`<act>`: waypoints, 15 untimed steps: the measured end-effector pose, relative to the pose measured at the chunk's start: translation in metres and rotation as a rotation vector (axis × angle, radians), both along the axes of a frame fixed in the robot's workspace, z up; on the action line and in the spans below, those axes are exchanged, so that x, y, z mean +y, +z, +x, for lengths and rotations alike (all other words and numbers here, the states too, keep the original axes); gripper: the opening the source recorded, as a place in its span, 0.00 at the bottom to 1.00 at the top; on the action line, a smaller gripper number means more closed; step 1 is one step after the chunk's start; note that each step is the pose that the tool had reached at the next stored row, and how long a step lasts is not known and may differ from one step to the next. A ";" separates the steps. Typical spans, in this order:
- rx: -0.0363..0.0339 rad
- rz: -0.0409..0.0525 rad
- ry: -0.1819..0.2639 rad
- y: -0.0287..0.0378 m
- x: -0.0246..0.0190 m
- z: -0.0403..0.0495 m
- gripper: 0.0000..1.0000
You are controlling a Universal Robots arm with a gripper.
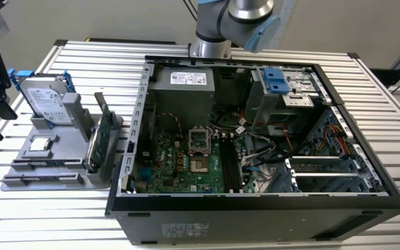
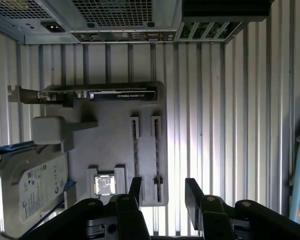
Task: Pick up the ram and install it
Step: 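Pick up the ram and move it above insertion slot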
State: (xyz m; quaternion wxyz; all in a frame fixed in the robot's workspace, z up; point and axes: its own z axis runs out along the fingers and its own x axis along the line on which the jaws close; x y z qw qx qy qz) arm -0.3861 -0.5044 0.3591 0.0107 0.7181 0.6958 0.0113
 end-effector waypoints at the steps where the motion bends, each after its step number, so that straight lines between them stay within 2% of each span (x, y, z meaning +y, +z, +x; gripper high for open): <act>1: -0.0001 0.0000 0.000 -0.0006 0.0000 0.0000 1.00; 15: -0.0001 0.0001 0.000 -0.0081 0.0000 0.0002 1.00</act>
